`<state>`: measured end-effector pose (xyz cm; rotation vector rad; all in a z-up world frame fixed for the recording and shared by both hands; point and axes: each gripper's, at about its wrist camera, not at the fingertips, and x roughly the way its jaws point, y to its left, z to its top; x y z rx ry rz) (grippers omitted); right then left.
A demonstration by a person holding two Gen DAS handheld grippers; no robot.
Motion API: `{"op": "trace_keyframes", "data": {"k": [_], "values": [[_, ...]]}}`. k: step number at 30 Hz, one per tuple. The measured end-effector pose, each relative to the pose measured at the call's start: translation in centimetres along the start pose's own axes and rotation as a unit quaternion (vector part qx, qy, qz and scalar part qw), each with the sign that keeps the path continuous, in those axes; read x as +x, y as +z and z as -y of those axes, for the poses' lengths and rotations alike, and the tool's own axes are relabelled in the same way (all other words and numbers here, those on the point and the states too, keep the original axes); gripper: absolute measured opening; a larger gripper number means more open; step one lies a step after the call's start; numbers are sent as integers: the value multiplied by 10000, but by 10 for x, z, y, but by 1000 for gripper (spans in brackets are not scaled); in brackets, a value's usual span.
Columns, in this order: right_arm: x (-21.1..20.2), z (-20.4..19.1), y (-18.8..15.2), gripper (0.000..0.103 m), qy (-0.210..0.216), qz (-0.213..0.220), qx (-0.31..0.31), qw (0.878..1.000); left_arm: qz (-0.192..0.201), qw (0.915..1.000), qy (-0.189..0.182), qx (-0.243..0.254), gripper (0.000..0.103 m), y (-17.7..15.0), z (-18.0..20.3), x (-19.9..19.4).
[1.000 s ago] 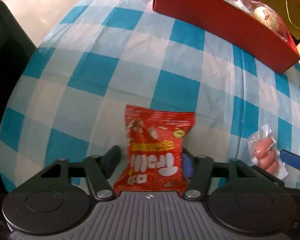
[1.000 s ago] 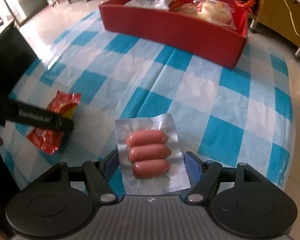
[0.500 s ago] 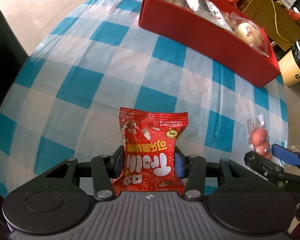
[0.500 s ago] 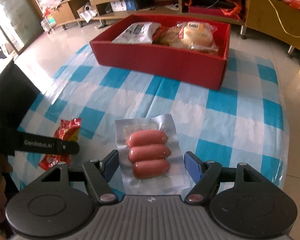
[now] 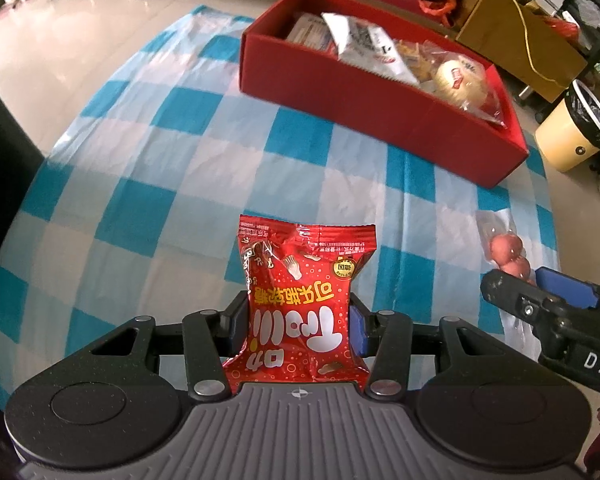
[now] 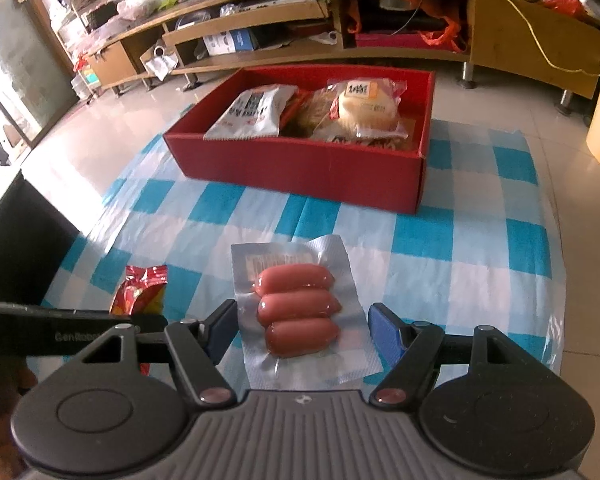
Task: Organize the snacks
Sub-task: 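Carry the candy bag and sausage pack into the red box with both tools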
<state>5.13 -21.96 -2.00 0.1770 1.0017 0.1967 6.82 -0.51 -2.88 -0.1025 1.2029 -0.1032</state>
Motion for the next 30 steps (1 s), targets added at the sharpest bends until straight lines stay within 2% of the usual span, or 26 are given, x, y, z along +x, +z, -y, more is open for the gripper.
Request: {"op": "trace_keyframes", "data": {"k": [6,12,30], "values": [[-5,3,9,68,35,159,112,9998,281,9995,103,65,57,7,7,-8],[-9,5,17,68,52,293,185,9994,438,9990,46,109,57,15,13,-14],[-13,8,37,68,124,499,298,9982,653,9976,58,236,57,31,25,-20]]}}
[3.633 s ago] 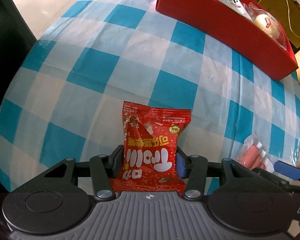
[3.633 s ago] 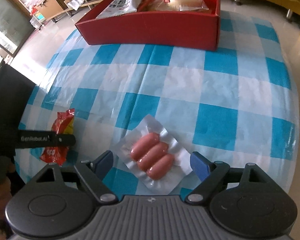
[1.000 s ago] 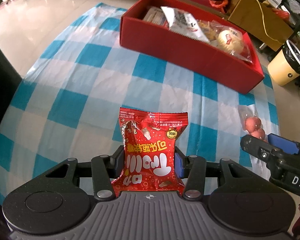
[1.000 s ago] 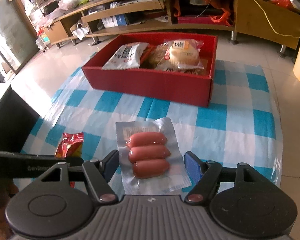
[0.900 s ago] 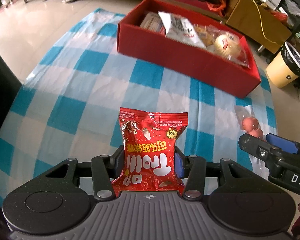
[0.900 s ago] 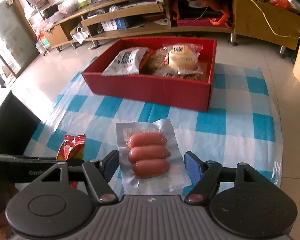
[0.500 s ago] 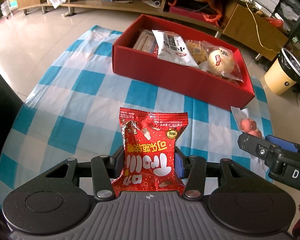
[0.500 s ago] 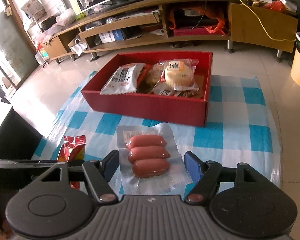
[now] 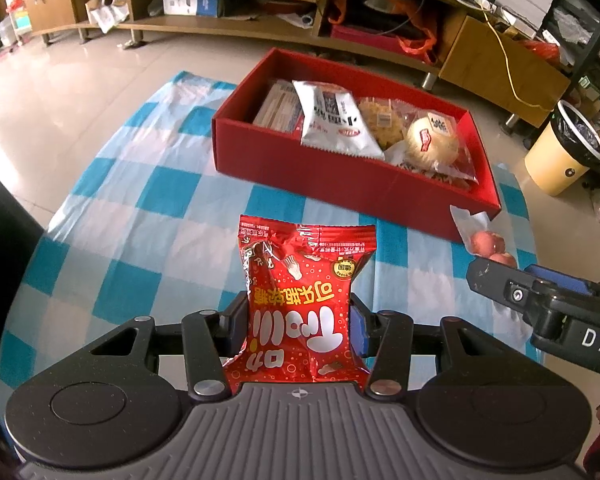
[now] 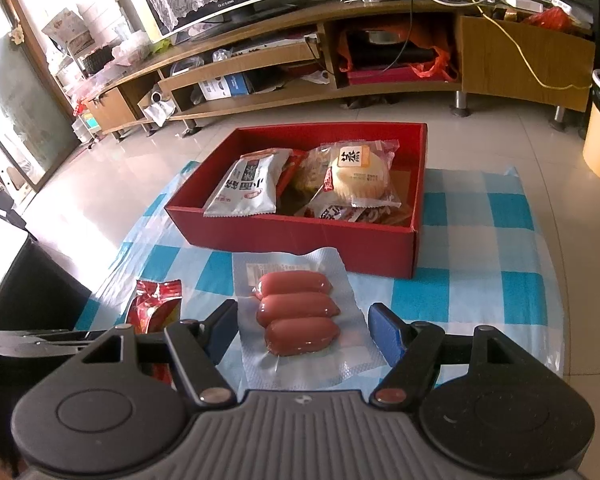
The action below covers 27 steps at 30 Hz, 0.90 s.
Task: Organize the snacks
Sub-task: 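Carry the candy bag and sausage pack into the red box with both tools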
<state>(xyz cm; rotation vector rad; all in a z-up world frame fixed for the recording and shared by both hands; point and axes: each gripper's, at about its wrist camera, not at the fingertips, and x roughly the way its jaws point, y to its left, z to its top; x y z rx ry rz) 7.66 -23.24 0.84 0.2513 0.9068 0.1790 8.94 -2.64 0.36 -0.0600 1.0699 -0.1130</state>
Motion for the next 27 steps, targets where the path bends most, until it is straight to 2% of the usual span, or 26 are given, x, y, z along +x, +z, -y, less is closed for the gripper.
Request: {"op": "trace_keyframes", "data": {"k": [27], "values": [[12,5,44,68,62,237,91,9997,342,9992,117,179,57,50,17,10]]}}
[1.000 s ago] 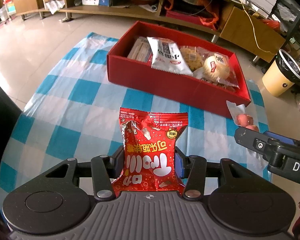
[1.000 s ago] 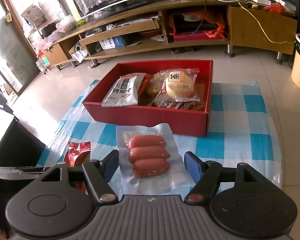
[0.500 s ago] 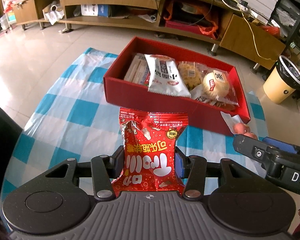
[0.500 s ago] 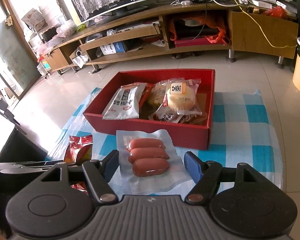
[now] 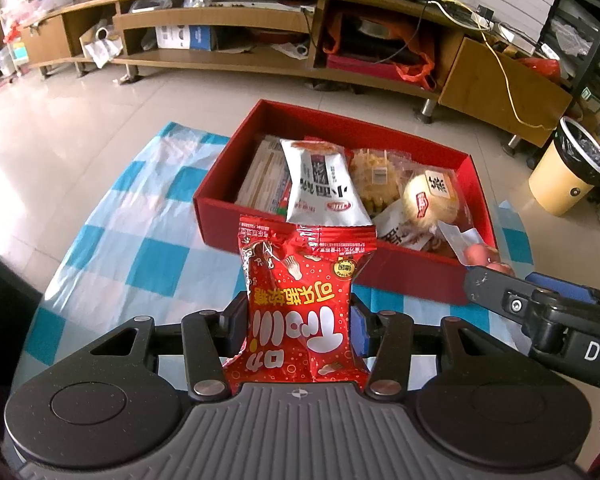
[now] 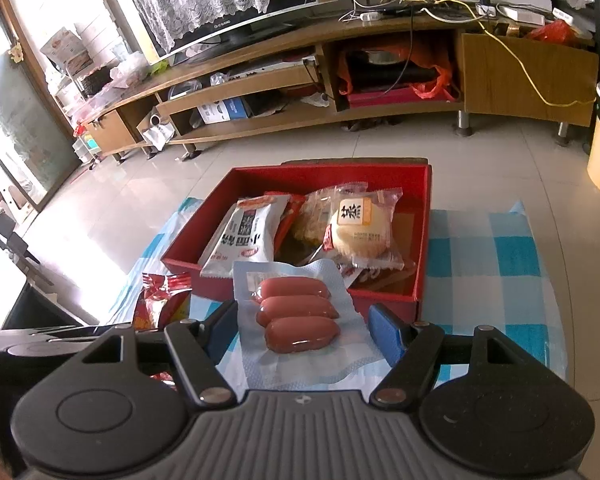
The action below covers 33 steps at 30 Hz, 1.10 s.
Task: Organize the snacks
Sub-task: 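Carry the candy bag and sausage pack into the red box with both tools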
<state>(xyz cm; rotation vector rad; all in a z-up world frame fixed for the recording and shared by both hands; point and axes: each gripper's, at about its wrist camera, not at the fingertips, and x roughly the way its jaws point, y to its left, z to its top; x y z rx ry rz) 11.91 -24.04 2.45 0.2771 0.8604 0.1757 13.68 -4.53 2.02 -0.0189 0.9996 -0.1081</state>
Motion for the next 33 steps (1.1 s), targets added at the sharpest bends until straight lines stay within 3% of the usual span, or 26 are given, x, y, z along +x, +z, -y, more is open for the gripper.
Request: {"op": "trace_keyframes", "data": {"k": [33], "values": [[50,12,48,68,-129,6,79,9999,171,9990,361,223,58,56,15,47]]}}
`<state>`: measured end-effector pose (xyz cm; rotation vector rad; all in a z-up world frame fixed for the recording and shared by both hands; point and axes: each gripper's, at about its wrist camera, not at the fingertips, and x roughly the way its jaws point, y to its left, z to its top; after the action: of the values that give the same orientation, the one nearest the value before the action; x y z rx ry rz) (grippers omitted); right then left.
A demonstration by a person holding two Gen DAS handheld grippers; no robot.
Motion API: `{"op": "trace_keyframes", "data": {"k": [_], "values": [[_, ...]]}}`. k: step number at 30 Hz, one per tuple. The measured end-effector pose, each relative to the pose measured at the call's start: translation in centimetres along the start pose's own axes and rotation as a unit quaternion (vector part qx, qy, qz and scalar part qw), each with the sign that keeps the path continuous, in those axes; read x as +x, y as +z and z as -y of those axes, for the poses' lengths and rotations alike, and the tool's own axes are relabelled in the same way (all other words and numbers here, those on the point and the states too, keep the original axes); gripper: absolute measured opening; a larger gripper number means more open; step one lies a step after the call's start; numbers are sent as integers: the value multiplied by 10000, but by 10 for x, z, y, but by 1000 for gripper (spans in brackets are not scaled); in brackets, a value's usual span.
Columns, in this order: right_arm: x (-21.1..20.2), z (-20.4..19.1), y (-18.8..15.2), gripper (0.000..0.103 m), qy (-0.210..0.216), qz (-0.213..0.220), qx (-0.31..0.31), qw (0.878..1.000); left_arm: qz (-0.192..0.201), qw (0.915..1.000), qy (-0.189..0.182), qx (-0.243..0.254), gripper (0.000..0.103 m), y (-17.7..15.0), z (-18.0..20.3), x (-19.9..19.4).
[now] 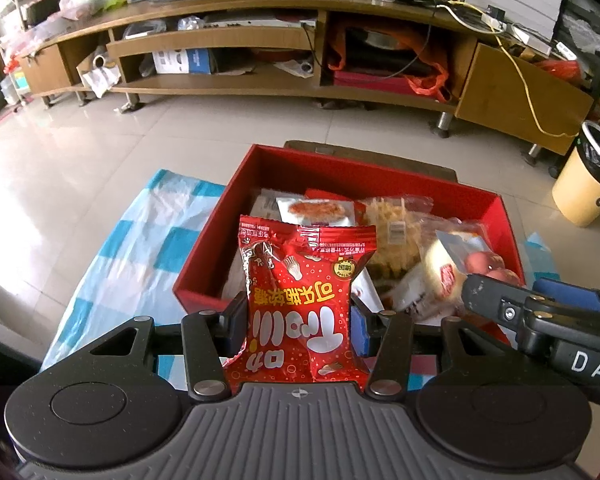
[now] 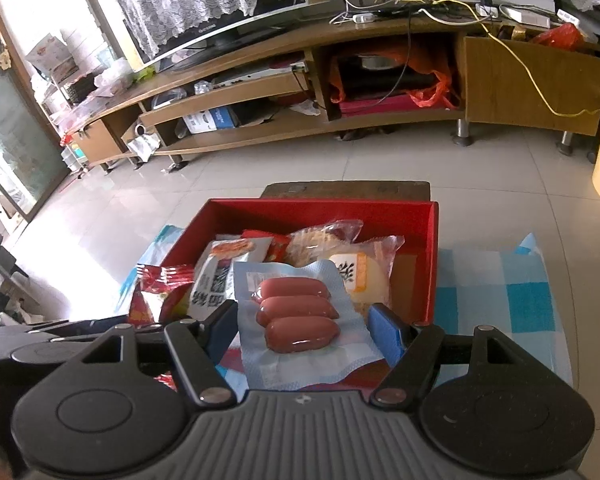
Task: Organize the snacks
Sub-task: 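Carry the candy bag and sausage pack into the red box with both tools, then lower both packs into the box and open both tools to drop them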
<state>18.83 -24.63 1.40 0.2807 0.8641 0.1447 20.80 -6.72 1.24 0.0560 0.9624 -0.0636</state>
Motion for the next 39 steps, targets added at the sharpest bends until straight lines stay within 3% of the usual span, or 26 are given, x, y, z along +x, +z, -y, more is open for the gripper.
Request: {"op": "trace_keyframes", "data": {"k": [14,18,22,39], "values": [[43,9,9,68,-246,-190,4,9995,-87,9998,107,114,60,15,6,29],[47,12,9,68,-342,-226,25,9992,-54,9997,176,144,72,15,6,30],[48,15,9,69,-368,-243,96,9990,-46,9998,174,97,77,16,4,29],[48,15,17,69,-402,-9,151,9991,94,9998,168,-25,84,24,-5,20]]}}
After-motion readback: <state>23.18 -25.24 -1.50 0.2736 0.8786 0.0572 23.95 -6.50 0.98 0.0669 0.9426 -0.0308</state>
